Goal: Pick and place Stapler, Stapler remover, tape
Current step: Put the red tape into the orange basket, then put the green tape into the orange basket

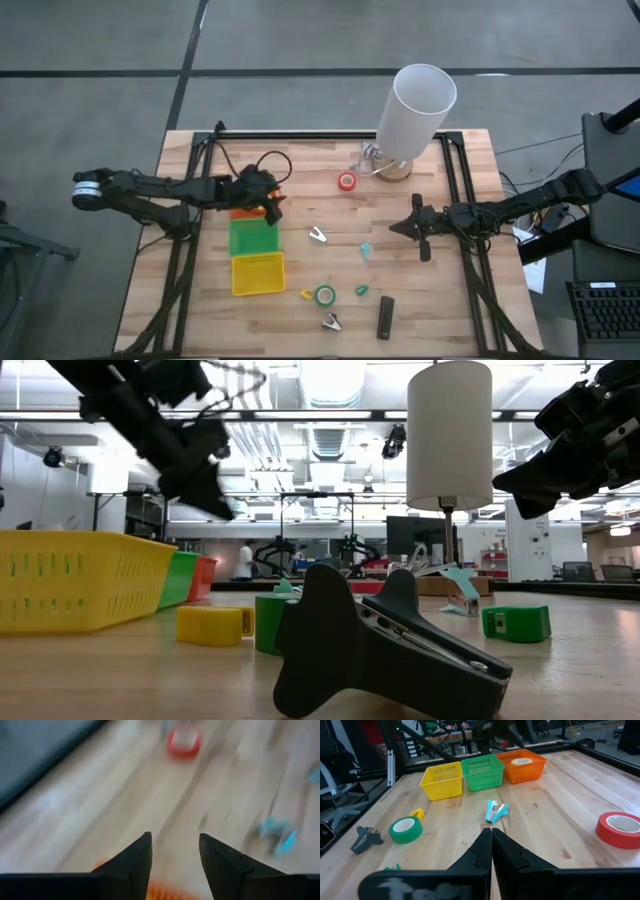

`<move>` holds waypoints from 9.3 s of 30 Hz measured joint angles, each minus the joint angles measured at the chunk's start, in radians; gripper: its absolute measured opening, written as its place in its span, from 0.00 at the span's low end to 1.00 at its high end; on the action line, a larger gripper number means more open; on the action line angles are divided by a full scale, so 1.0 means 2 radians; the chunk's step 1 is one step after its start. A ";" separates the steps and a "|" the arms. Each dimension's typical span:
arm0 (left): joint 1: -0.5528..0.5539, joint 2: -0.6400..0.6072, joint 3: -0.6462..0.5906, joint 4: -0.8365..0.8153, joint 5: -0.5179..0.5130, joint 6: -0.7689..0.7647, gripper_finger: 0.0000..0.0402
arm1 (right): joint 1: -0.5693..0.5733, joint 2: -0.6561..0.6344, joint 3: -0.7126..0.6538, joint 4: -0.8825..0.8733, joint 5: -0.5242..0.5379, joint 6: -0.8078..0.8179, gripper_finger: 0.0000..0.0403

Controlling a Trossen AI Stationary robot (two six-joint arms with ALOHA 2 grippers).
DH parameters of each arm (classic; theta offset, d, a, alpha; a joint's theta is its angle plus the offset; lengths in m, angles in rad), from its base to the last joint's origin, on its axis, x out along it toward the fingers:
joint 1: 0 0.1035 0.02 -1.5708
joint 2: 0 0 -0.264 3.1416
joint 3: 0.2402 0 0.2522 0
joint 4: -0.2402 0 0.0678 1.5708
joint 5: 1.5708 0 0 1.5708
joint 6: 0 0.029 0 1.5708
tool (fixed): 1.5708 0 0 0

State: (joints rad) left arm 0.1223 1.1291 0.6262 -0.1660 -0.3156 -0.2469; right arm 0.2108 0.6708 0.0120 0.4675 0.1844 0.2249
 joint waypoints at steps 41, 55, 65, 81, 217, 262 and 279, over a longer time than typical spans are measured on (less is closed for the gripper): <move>0.051 0.470 0.391 0.047 0.072 0.212 0.41 | 0.000 0.000 -0.001 -0.016 -0.001 0.027 0.02; 0.067 0.492 0.397 0.033 0.098 0.190 0.37 | 0.000 0.006 -0.001 -0.019 0.000 0.028 0.02; 0.067 0.494 0.397 0.036 0.089 0.188 0.22 | 0.000 0.007 -0.001 -0.019 0.000 0.030 0.02; 0.069 0.495 0.396 0.032 0.109 0.193 0.17 | 0.000 0.007 -0.001 -0.020 0.000 0.032 0.02; -0.229 0.253 0.151 0.070 0.104 -0.078 0.43 | 0.000 0.051 -0.001 -0.007 0.027 0.052 0.02; -0.240 0.371 0.273 0.003 0.099 0.012 0.01 | 0.000 0.052 -0.001 -0.009 0.027 0.054 0.02; -0.229 0.364 0.273 0.082 0.085 -0.022 0.16 | 0.000 0.052 -0.001 -0.010 0.027 0.054 0.02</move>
State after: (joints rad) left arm -0.3349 1.8569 1.1721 -0.0018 -0.1459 -0.2912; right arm 0.2108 0.7757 0.0097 0.4465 0.2379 0.3325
